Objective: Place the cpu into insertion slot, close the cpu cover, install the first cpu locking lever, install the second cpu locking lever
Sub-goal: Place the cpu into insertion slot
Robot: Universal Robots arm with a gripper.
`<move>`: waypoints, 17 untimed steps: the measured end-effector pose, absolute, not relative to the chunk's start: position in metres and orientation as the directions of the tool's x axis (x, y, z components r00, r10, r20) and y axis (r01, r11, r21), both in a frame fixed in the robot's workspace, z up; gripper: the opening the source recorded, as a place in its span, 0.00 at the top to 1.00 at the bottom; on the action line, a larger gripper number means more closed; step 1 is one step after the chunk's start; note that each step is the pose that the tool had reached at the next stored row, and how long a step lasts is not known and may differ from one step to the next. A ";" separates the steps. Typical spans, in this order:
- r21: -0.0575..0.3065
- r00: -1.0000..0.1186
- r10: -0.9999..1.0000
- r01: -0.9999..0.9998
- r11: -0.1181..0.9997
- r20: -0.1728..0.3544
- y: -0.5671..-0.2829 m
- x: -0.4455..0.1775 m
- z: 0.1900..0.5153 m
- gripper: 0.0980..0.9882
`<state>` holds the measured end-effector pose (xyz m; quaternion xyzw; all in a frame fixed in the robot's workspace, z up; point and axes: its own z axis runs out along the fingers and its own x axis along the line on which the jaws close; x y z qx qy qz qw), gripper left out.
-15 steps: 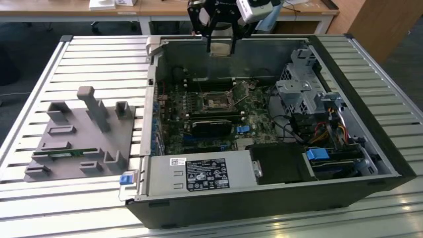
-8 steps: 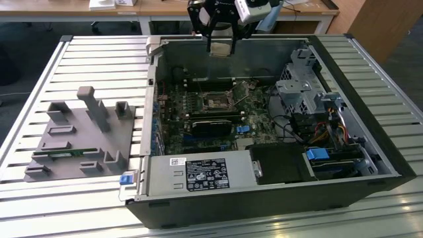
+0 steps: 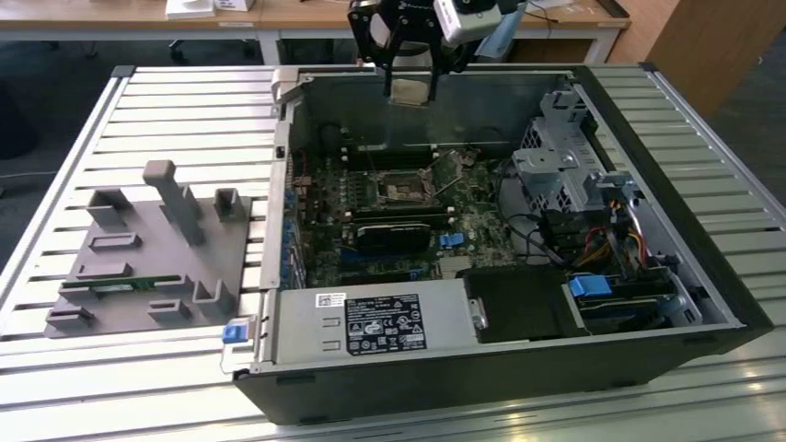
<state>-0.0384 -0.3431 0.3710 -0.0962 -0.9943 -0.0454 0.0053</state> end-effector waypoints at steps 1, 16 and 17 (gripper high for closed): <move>0.089 -0.980 0.196 0.197 0.976 0.019 -0.343 -0.038 0.371 0.50; 0.089 -0.950 0.312 0.313 0.946 0.019 -0.343 -0.039 0.371 0.50; 0.089 -0.948 0.317 0.318 0.944 0.019 -0.343 -0.039 0.371 0.50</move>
